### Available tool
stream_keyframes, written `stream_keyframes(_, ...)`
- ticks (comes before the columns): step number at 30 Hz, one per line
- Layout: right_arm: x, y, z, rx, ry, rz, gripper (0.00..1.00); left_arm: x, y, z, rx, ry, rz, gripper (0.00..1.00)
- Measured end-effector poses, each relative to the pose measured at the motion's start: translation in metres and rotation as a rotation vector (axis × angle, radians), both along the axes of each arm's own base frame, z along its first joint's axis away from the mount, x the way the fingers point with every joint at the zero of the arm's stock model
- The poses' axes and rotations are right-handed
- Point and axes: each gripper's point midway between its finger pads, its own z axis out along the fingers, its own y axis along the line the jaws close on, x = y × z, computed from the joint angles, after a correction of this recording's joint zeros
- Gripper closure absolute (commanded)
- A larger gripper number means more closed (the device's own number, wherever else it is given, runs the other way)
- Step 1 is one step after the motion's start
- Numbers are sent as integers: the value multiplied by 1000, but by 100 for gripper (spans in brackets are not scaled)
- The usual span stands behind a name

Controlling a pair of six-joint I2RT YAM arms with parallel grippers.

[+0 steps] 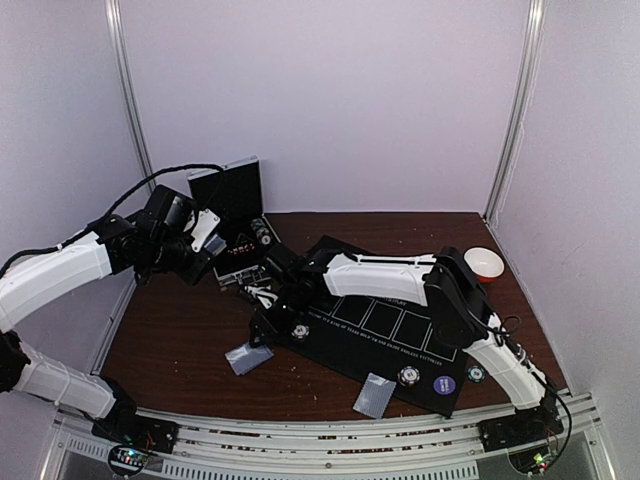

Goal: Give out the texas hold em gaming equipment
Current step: Distribute the poker card in the big blind area, then pick up the poker card from the face-down deck piles.

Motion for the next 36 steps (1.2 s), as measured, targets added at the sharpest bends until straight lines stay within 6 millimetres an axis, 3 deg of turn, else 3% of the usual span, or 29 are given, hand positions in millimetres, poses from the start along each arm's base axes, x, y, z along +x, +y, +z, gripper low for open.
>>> stream_keyframes(5,4,-6,29,7,-47,-7,47,0,0,0,0,0,-3,57)
stream_keyframes(8,10,-12,75,41,-130,-18,36,0,0,1,0,-1,-6,58)
stream_keyframes(13,24,-49,171,121,-303,-90,1,-4,-7,1,-14,9,-51,58)
stream_keyframes(15,33,-74,209,163,-368,-131,0,-7,-13,1,-32,18,-92,58)
stream_keyframes(19,50,-102,246,261,-399,-209,0,-22,-36,8,-68,22,-229,58)
stream_keyframes(22,62,-106,251,331,-365,-257,0,-46,-68,13,-77,19,-391,58)
stream_keyframes(26,62,-89,241,382,-281,-256,0,-69,-96,11,-67,35,-536,60)
stream_keyframes(32,54,-69,216,390,-193,-215,2,-69,-104,7,-46,50,-571,60)
stream_keyframes(36,43,-62,211,405,-146,-173,5,-69,-104,5,-41,53,-574,60)
